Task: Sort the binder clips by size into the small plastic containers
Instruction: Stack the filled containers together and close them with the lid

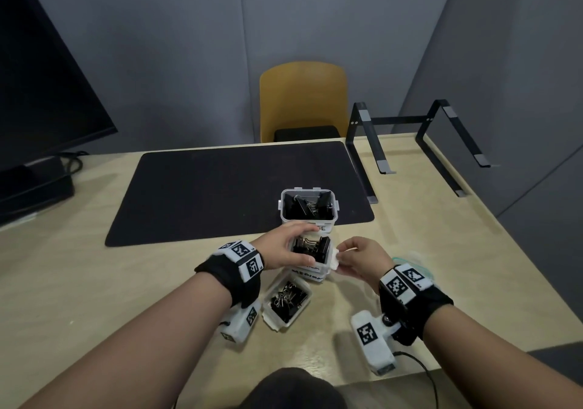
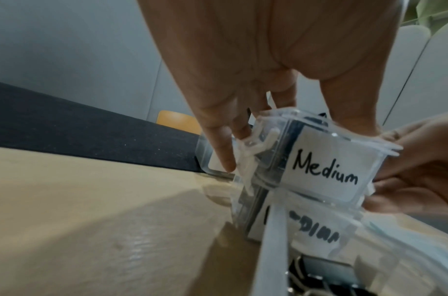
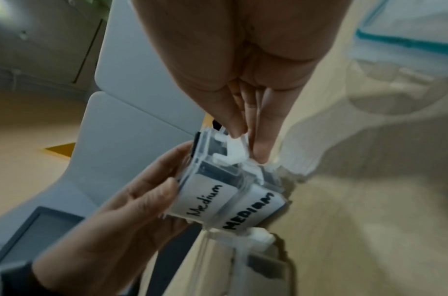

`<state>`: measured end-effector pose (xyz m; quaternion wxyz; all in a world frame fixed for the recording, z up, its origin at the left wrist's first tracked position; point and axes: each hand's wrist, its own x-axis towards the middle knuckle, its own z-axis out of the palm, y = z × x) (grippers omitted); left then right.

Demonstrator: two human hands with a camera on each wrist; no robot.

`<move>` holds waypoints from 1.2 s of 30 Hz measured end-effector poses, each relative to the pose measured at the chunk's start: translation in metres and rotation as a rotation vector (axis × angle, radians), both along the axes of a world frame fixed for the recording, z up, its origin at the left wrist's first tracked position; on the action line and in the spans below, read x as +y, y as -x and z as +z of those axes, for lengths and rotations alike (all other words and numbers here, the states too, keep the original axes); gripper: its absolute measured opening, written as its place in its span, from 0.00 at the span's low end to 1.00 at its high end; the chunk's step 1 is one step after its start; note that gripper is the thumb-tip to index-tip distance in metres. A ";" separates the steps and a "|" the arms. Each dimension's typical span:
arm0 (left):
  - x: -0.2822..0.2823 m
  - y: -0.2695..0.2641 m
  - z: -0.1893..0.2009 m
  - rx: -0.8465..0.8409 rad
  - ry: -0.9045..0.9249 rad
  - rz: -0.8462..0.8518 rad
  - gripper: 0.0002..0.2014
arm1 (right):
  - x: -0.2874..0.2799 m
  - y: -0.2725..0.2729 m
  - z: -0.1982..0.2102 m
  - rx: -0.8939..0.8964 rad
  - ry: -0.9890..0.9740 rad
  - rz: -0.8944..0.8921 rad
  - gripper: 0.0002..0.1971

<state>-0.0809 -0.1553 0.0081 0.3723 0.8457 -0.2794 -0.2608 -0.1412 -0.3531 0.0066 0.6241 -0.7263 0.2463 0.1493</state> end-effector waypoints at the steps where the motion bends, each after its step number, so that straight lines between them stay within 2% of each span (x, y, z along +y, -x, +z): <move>1: 0.000 0.000 0.000 0.010 0.008 0.007 0.33 | 0.000 0.002 -0.001 -0.014 0.027 0.020 0.05; 6: 0.002 0.004 0.002 0.027 0.035 0.070 0.36 | 0.005 0.012 -0.001 -0.201 0.310 0.082 0.04; 8: 0.002 0.006 0.003 0.046 0.070 0.111 0.38 | 0.007 0.013 0.006 -0.251 0.321 0.079 0.02; 12: 0.003 0.010 -0.001 0.123 0.129 0.155 0.40 | 0.012 0.007 0.013 -0.210 0.344 0.066 0.11; 20: 0.004 0.010 -0.005 0.176 0.153 0.152 0.38 | 0.018 -0.001 0.017 -0.077 0.370 0.038 0.12; 25: 0.004 0.010 -0.007 0.190 0.175 0.149 0.38 | 0.023 0.010 0.025 -0.225 0.697 0.109 0.12; 28: 0.004 0.011 -0.009 0.234 0.199 0.150 0.38 | 0.033 0.021 0.032 -0.337 0.717 0.243 0.05; 31: 0.004 0.010 -0.008 0.261 0.205 0.147 0.38 | 0.041 0.031 0.037 -0.338 0.717 0.471 0.01; 36: 0.012 0.005 -0.007 0.278 0.215 0.185 0.49 | 0.048 0.039 0.056 -0.314 0.842 0.750 0.13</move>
